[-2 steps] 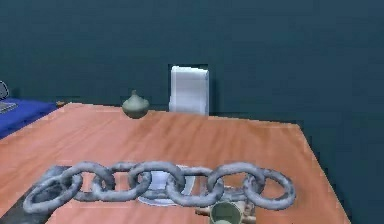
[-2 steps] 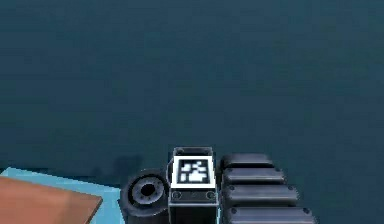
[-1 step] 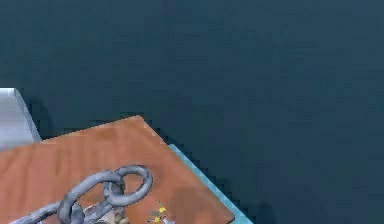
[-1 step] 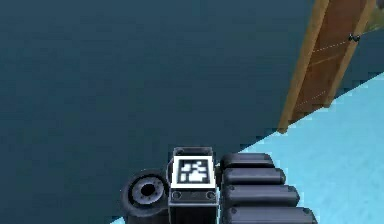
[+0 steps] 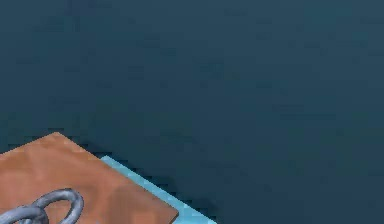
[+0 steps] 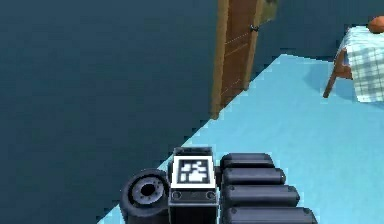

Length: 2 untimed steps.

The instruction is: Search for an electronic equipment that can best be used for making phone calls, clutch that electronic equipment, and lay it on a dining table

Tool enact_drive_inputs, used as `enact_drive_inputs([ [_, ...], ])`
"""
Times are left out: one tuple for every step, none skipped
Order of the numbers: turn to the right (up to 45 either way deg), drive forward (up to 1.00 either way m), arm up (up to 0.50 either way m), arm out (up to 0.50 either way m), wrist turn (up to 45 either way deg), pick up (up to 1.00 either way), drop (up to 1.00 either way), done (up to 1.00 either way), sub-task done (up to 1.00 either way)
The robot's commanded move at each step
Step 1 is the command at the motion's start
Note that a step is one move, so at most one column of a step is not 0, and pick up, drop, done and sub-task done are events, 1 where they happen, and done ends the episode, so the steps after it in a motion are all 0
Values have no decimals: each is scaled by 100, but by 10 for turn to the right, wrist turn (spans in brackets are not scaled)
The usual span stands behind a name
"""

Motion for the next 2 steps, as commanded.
enact_drive_inputs([
  [0,20,0,0,0,0,0,0,0],
  [-450,0,0,0,0,0,0,0,0],
])
